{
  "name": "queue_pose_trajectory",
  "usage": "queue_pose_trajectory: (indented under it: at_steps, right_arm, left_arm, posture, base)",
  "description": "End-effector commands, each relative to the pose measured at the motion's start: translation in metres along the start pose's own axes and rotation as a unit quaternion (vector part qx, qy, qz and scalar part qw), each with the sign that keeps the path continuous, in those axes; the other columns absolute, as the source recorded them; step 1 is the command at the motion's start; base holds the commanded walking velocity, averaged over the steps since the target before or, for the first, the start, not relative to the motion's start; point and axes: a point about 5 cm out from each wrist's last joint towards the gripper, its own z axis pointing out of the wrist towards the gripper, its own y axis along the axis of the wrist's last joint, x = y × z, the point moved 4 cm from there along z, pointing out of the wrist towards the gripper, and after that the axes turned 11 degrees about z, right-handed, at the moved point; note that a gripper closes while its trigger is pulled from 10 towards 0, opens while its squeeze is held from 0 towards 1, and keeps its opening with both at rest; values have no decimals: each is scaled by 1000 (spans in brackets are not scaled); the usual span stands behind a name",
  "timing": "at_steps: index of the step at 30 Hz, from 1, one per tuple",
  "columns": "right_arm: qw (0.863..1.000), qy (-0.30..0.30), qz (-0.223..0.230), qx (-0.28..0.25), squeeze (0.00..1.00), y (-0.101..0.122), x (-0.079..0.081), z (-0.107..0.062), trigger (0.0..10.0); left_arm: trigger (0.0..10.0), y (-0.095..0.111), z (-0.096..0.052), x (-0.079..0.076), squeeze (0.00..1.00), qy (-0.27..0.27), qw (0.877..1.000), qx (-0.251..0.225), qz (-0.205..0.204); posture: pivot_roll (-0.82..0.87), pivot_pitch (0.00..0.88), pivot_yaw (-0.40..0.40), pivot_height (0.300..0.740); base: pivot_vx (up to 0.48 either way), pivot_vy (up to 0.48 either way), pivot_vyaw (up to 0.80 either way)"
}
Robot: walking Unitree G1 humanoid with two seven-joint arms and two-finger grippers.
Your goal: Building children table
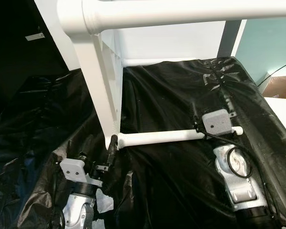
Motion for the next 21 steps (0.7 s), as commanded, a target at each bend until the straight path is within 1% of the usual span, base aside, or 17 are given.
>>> queue_pose_trajectory:
  at_steps: [1,2,3,4,5,6,11,12,13,14,15,17,19,21]
  right_arm:
    - [1000,3,-10,-7,0,4,2,2,10000]
    - [997,12,-59,-43,0,23,3,11,10000]
    - [997,12,-59,-43,0,23,3,11,10000]
    - [995,16,-81,-60,0,33,4,16,10000]
    - [995,16,-81,-60,0,33,4,16,10000]
    - [991,19,-106,-82,0,43,4,20,10000]
    - [991,19,-106,-82,0,43,4,20,10000]
    - [987,19,-127,-98,0,51,2,24,10000]
    - [981,10,-155,-118,0,61,-3,30,10000]
    - [976,1,-174,-129,0,67,-8,34,10000]
    - [976,1,-174,-129,0,67,-8,34,10000]
    - [971,-10,-193,-141,0,74,-12,37,10000]
    - [969,-12,-198,-145,0,75,-13,37,10000]
    - [963,-22,-215,-162,0,83,-16,40,10000]
  left_arm:
    - [10000,-4,-4,16,0,75,997,24,6]
    - [10000,-5,-7,16,0,77,997,30,7]
    - [10000,-5,-7,16,0,77,997,30,7]
    - [10000,-6,-8,15,0,76,996,34,6]
    - [10000,-6,-8,15,0,76,996,34,6]
    - [10000,-8,-9,14,0,76,996,36,6]
    - [10000,-8,-9,14,0,76,996,36,6]
    - [10000,-9,-9,13,0,75,996,39,5]
    - [10000,-11,-9,12,0,74,996,41,4]
    - [10000,-13,-9,11,0,73,996,43,3]
    - [10000,-13,-9,11,0,73,996,43,3]
    - [10000,-14,-8,10,0,68,997,45,1]
    - [10000,-14,-7,9,0,65,997,45,1]
    - [10000,-15,-6,7,0,57,997,45,-1]
  posture:
    - [12,0,86,740]
    - [15,0,84,740]
    - [15,0,84,740]
    - [16,0,83,740]
    - [16,0,83,740]
    - [14,0,84,740]
    - [14,0,84,740]
    - [14,0,82,740]
    - [6,0,78,740]
    - [6,0,78,740]
    - [6,0,78,740]
    - [1,0,80,740]
    - [1,0,80,740]
    - [1,0,80,740]
  base:
    - [0,0,0]
    - [0,0,0]
    - [0,0,0]
    - [0,0,0]
    - [0,0,0]
    - [0,0,0]
    - [0,0,0]
    - [0,0,0]
    - [0,0,0]
    - [0,0,0]
    - [0,0,0]
    - [0,0,0]
    - [0,0,0]
    - [0,0,0]
